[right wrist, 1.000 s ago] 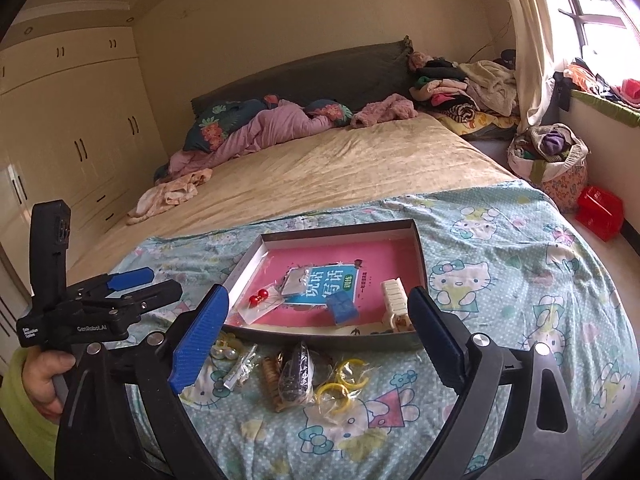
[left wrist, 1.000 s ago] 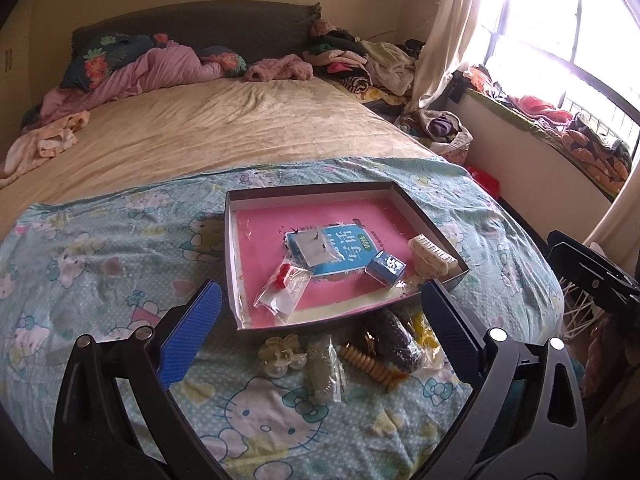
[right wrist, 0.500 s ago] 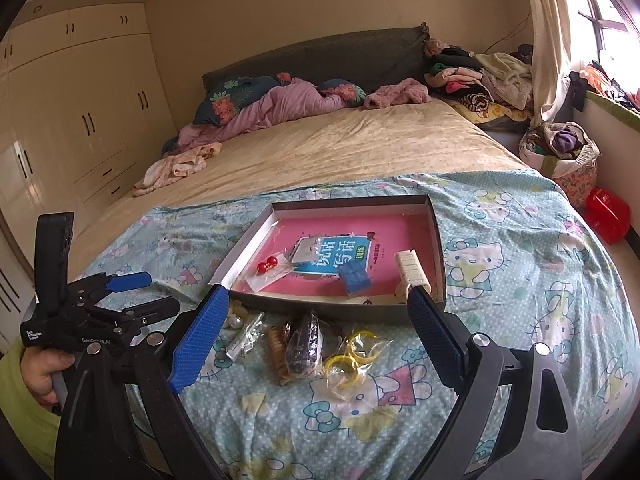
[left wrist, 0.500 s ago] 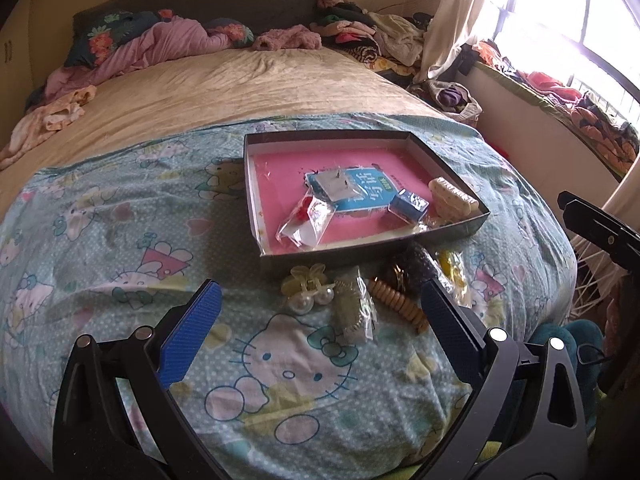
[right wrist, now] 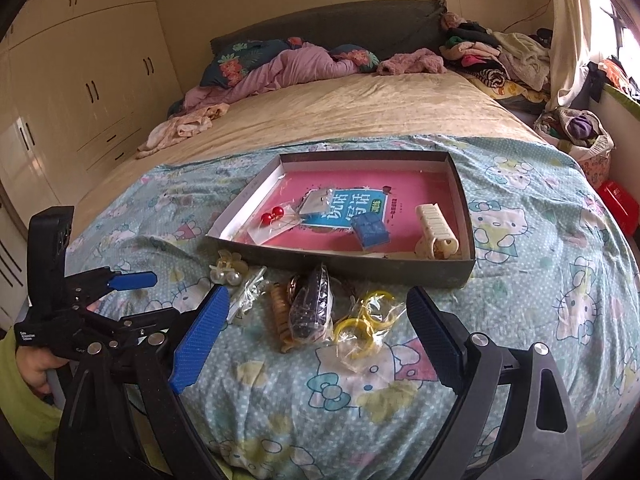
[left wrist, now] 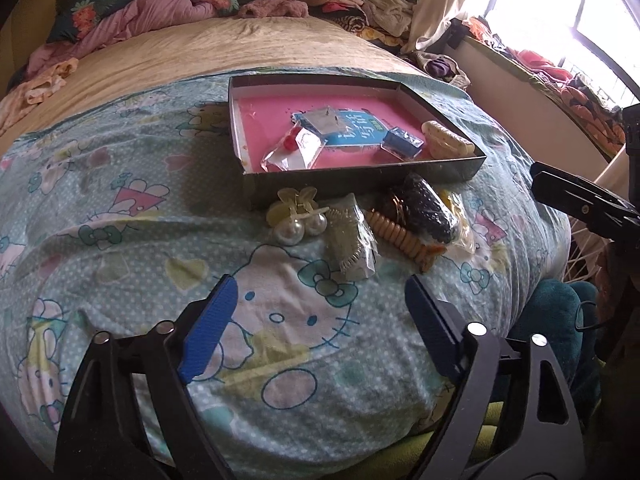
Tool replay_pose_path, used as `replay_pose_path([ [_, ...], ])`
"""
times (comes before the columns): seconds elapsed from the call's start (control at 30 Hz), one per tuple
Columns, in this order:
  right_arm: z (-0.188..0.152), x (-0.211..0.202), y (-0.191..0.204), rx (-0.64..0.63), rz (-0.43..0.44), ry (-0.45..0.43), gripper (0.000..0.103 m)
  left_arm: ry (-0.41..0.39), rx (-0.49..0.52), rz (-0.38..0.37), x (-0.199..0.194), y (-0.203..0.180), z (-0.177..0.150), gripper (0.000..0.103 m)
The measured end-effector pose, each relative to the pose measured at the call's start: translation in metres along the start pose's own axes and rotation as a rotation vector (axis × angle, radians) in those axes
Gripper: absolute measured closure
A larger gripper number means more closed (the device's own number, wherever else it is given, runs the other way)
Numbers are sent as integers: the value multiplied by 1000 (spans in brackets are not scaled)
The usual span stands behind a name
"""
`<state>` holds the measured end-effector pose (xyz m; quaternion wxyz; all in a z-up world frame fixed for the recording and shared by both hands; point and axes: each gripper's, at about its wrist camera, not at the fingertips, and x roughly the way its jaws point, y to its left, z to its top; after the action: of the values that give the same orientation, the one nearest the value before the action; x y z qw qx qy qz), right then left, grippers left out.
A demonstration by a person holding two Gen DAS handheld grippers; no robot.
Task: Organize jewelry
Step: 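Grasp the dark beaded bag with the right tool while the left tool grasps the clear comb bag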
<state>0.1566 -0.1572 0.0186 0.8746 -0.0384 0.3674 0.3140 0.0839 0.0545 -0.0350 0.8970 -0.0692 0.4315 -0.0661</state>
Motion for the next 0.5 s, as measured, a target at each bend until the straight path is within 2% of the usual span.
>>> replay_pose_path([
  [0.17,-6,25,2,-14,19,64,35,26,5,-27,11,-4,-7,45],
  [0.2,-6,31,2,-16,22,77,37,30,6,-32,13,-5,-9,45],
  [0.27,-7,42,1,-19,30,104,49,33,10,-39,16,-7,-10,47],
  [0.5,-10,78,2,-24,55,178,62,44,15,-60,31,-13,-7,49],
])
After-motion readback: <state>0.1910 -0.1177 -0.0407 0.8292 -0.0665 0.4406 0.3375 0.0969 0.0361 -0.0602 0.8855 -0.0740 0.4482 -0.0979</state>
